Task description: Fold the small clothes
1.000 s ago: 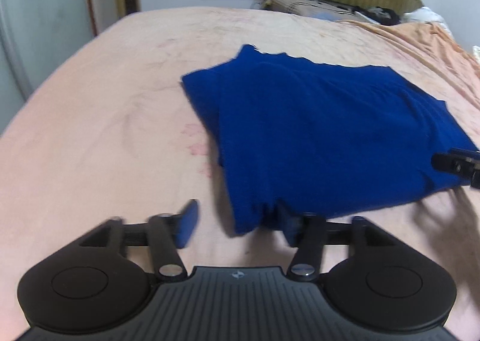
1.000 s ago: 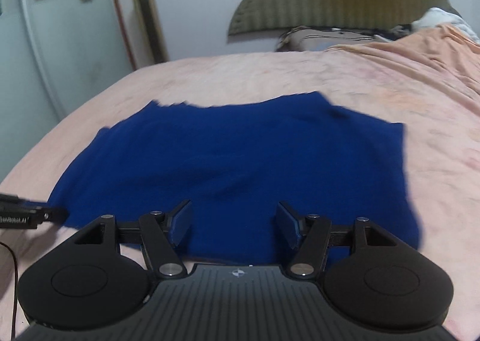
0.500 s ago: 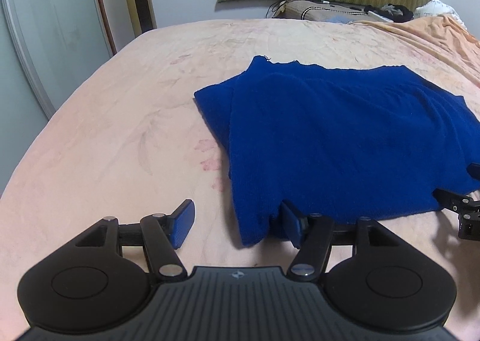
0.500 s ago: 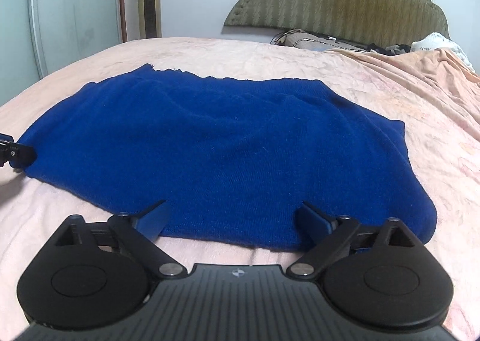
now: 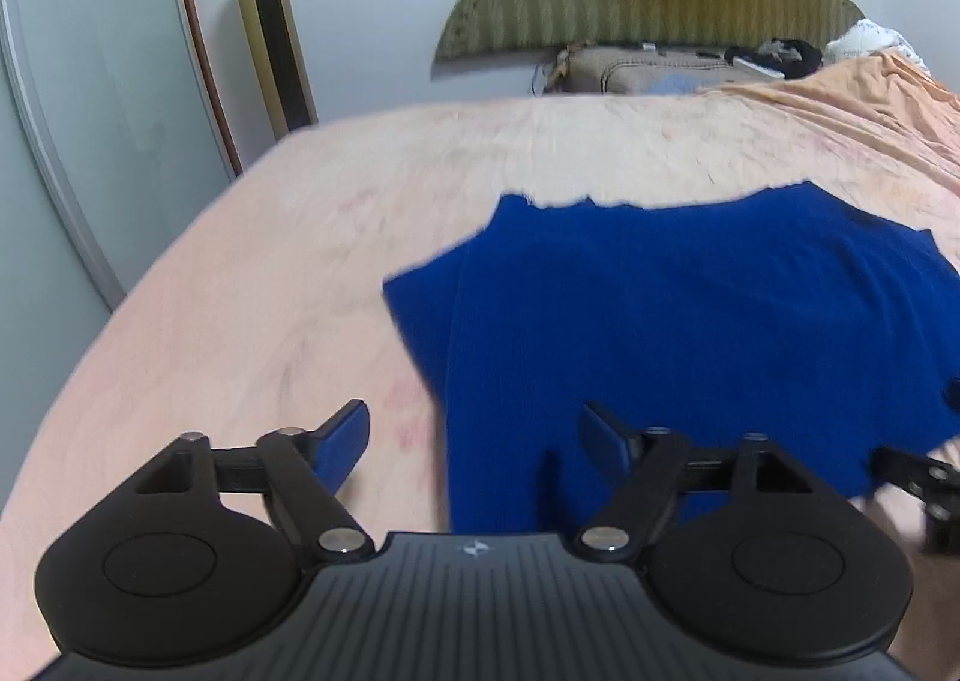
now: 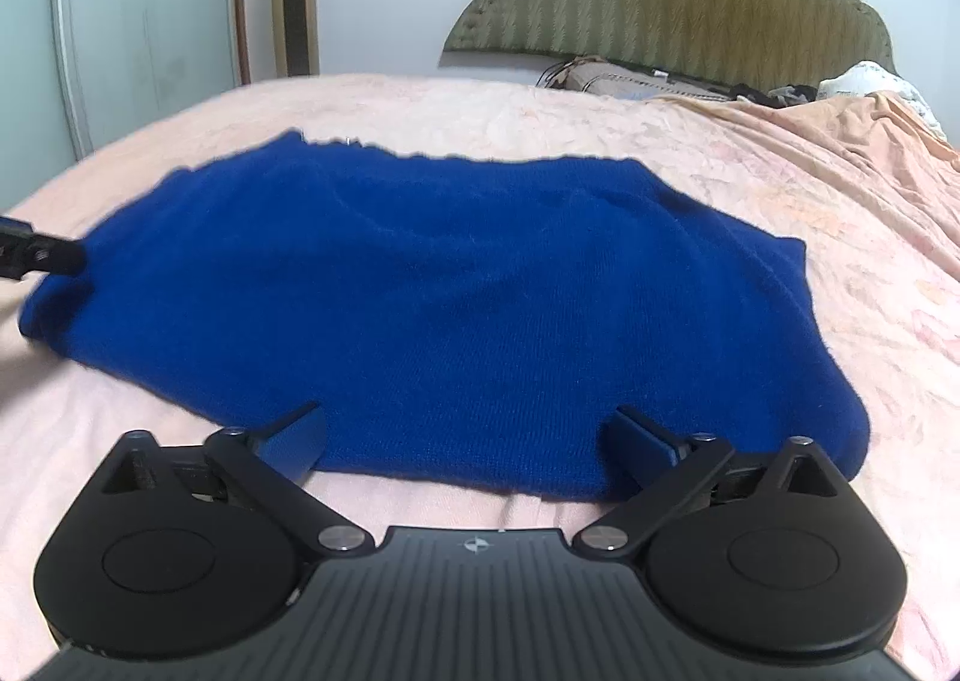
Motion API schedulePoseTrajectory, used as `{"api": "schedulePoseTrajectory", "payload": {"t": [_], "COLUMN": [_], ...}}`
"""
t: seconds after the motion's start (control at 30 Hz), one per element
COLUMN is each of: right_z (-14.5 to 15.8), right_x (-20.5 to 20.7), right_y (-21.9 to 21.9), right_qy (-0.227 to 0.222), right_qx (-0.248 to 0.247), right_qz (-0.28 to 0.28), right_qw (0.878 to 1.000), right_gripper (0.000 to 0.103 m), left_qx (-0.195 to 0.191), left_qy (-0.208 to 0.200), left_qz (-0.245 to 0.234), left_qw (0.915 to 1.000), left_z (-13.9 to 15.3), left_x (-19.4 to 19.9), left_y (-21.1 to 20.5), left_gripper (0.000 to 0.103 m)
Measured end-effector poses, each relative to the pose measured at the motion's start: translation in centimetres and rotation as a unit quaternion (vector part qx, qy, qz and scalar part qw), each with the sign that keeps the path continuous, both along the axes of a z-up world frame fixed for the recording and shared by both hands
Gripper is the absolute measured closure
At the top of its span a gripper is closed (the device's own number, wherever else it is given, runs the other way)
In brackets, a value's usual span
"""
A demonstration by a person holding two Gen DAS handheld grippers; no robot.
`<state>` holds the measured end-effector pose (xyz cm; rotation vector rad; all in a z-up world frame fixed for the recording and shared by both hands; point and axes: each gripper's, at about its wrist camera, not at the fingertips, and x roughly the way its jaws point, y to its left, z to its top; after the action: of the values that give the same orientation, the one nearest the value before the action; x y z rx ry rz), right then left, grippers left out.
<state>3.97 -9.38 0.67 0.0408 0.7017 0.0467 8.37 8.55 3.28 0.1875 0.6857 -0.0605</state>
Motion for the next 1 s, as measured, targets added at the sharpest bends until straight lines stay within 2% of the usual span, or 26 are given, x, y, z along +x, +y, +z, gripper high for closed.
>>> {"api": "schedulePoseTrajectory", "payload": {"t": [0.1, 0.17, 0.27, 0.33, 0.7, 1.0], "right_z": [1.1, 1.4, 0.6, -0.3, -0.7, -0.7], "right_x": [-0.3, -0.1, 0.6, 0.8, 0.6, 0.6], "right_y": [0.4, 0.9, 1.4, 1.3, 0.9, 0.8], "right_qy": [-0.026, -0.033, -0.016, 0.000, 0.000, 0.000], "right_qx": [0.011, -0.008, -0.030, -0.024, -0.008, -0.008], "right_qz": [0.008, 0.009, 0.004, 0.003, -0.004, -0.003], "right_qw": [1.000, 0.999, 0.999, 1.000, 1.000, 1.000], "right_gripper": [0.005, 0.004, 0.004, 0.001, 0.000, 0.000], "left_qx": [0.024, 0.021, 0.009, 0.008, 0.008, -0.002], "left_qy": [0.009, 0.025, 0.036, 0.032, -0.002, -0.009], "left_qz": [0.003, 0.007, 0.013, 0.018, 0.033, 0.036], "left_qw": [0.9997, 0.9995, 0.9992, 0.9993, 0.9994, 0.9993], "left_z": [-1.1, -2.1, -3.2, -3.7, -4.6, -4.8], "left_x": [1.1, 1.4, 1.1, 0.7, -0.4, -0.7], "left_y": [-1.1, -1.5, -1.7, -1.8, -2.0, -1.6], "left_gripper": [0.026, 0.026, 0.026, 0.026, 0.024, 0.021]}}
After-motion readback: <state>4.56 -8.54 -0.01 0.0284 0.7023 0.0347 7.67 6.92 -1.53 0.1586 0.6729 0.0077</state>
